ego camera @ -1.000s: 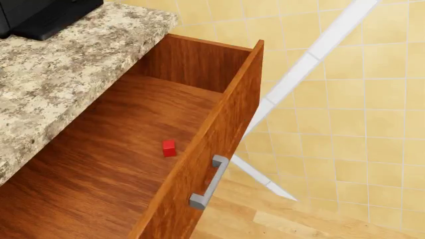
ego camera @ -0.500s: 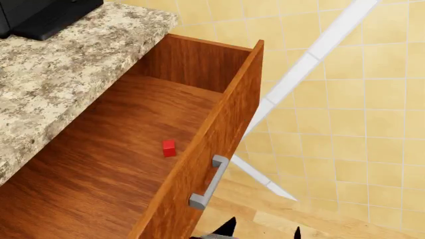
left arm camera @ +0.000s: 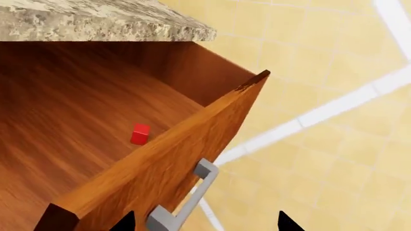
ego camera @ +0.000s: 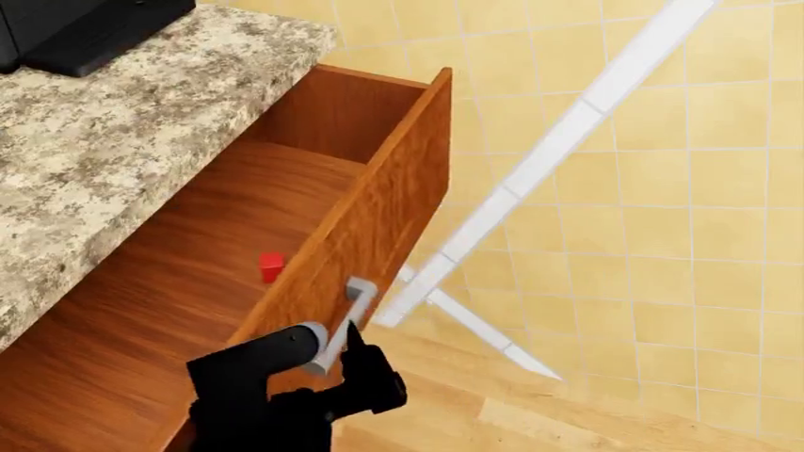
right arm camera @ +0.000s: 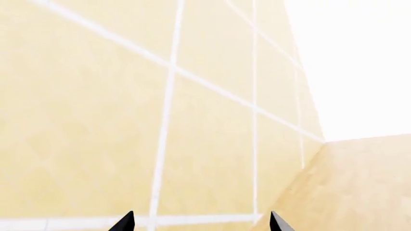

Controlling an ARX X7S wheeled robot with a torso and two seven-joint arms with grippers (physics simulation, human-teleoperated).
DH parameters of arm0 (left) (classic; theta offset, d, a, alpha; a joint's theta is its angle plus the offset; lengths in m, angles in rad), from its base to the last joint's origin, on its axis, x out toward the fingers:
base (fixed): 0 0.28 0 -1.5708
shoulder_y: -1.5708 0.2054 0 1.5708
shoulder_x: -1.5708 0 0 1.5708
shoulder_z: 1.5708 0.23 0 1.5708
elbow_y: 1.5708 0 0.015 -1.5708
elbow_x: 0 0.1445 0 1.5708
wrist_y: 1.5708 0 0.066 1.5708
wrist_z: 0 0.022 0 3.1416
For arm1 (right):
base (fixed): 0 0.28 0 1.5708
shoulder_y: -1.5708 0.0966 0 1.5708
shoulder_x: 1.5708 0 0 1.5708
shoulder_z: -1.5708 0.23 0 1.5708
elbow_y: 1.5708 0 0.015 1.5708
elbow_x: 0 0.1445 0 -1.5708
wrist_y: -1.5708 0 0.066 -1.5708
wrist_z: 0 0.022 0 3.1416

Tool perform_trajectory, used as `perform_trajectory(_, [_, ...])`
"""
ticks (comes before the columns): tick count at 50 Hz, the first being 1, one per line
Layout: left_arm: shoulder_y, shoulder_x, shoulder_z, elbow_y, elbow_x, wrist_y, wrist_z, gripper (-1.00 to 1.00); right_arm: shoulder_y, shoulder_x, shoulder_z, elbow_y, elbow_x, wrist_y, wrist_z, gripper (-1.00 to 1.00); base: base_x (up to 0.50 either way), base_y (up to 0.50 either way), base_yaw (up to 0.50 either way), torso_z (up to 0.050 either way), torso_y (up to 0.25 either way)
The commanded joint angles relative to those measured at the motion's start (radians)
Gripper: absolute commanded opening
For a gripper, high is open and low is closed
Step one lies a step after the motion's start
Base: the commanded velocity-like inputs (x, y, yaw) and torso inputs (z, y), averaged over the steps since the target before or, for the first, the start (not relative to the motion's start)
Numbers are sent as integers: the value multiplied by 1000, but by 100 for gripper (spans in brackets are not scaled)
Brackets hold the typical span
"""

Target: Close the right drawer.

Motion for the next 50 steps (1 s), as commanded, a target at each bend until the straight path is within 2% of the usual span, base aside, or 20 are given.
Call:
perform_trajectory(1, [3, -50, -39, -83, -42, 42, -19, 100, -64, 10, 156, 9, 110, 113, -62, 100, 0, 0, 0, 0, 0])
perform_trajectory(13, [-15, -58, -23, -77, 33, 49, -129, 100, -85, 9, 203, -1, 145, 162, -78, 100, 0, 0, 0, 0, 0])
perform_trajectory(14, [-37, -208, -52, 64, -45, 22, -42, 100, -85, 10, 206, -8, 154, 173, -74, 100, 0, 0, 0, 0, 0])
perform_trajectory(15, [-53, -330, -69, 82, -82, 4, -6, 100, -88, 10, 217, -14, 166, 180, -71, 100, 0, 0, 0, 0, 0])
perform_trajectory(19, [-44, -410, -110, 91, -118, 30, -5, 100, -84, 16, 238, -36, 200, 215, -45, 100, 0, 0, 0, 0, 0])
perform_trajectory(20, [-38, -415, -123, 86, -139, 35, 15, 100, -79, 16, 238, -46, 206, 226, -36, 100, 0, 0, 0, 0, 0])
perform_trajectory(23, [-50, -343, -156, -86, -210, 8, 124, 100, -65, 14, 243, -78, 219, 244, -16, 100, 0, 0, 0, 0, 0])
perform_trajectory(25, [-41, -320, -171, -165, -237, 4, 155, 100, -66, 19, 254, -89, 237, 262, 0, 100, 0, 0, 0, 0, 0])
perform_trajectory(30, [14, -386, -191, -170, -246, 45, 197, 100, -46, 10, 252, -125, 263, 299, 16, 100, 0, 0, 0, 0, 0])
perform_trajectory(36, [28, -328, -132, -354, -198, 1, 240, 100, -58, 23, 267, -127, 309, 366, 57, 100, 0, 0, 0, 0, 0])
perform_trajectory(38, [47, -299, -142, -443, -218, -7, 294, 100, -58, 25, 270, -125, 318, 381, 65, 100, 0, 0, 0, 0, 0])
perform_trajectory(39, [76, -287, -197, -463, -271, 35, 393, 100, -58, 28, 277, -124, 319, 378, 66, 100, 0, 0, 0, 0, 0])
perform_trajectory(40, [64, -298, -154, -459, -223, 16, 331, 100, -61, 32, 285, -119, 328, 387, 73, 100, 0, 0, 0, 0, 0])
perform_trajectory(41, [67, -319, -167, -400, -242, 12, 368, 100, -69, 38, 299, -115, 347, 399, 85, 100, 0, 0, 0, 0, 0])
perform_trajectory(42, [58, -332, -146, -391, -216, 1, 303, 100, -66, 39, 301, -119, 349, 402, 89, 100, 0, 0, 0, 0, 0])
perform_trajectory(45, [70, -374, -176, -340, -245, 14, 298, 100, -60, 37, 305, -127, 360, 412, 90, 100, 0, 0, 0, 0, 0])
perform_trajectory(50, [69, -400, -195, -321, -261, 17, 288, 100, -65, 42, 314, -115, 355, 415, 83, 100, 0, 0, 0, 0, 0])
